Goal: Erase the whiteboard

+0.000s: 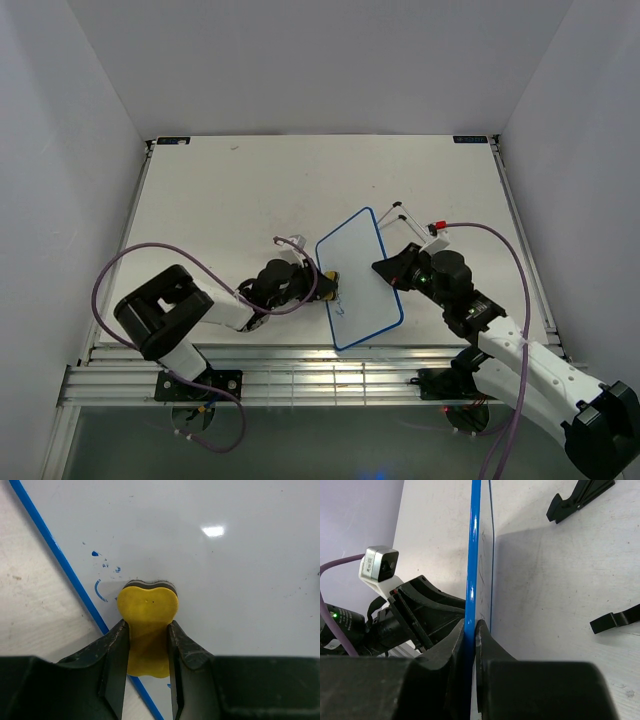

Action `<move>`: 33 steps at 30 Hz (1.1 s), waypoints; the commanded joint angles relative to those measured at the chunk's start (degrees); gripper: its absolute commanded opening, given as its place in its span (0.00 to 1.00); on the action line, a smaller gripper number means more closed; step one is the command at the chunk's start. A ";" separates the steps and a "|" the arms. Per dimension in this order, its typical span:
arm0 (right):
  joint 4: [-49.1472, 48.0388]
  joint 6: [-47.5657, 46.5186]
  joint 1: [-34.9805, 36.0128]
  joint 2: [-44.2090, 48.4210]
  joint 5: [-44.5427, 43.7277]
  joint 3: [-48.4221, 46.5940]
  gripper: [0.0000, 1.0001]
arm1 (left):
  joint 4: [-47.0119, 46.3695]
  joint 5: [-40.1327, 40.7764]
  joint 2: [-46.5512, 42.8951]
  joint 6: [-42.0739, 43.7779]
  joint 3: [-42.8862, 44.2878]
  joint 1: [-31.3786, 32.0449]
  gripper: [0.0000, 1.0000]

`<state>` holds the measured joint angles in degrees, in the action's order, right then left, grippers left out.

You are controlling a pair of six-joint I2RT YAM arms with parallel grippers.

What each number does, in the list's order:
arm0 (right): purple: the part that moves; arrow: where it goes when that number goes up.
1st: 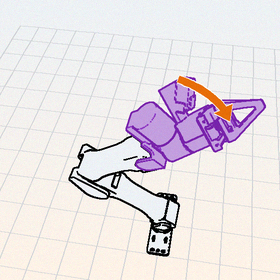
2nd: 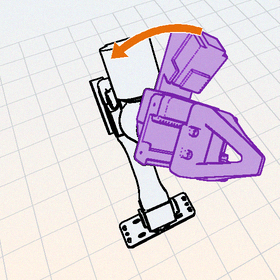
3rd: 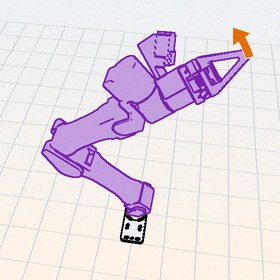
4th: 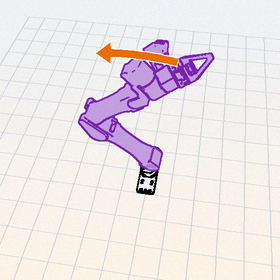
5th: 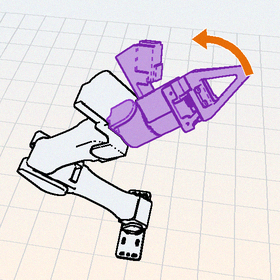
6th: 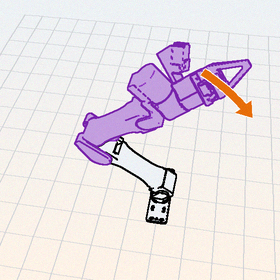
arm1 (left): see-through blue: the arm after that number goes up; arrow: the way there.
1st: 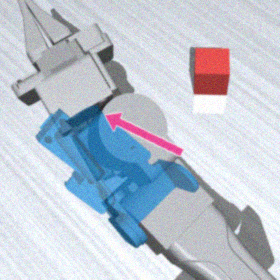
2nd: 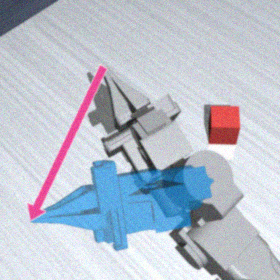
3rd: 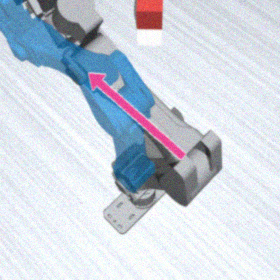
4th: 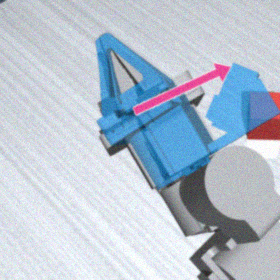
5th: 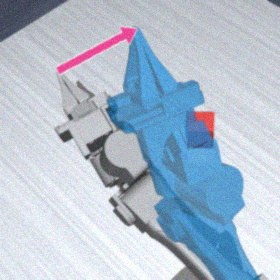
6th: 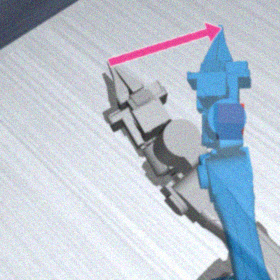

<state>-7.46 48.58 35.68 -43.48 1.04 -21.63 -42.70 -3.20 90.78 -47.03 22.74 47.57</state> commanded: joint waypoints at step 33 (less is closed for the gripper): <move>-18.11 13.03 -0.79 7.53 11.00 -5.70 0.08 | 55.87 31.06 -24.07 1.58 20.13 5.61 0.00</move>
<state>-12.51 55.90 34.70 -37.95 7.16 -21.37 2.70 20.47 68.12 -45.12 39.18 53.47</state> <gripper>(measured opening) 0.123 0.418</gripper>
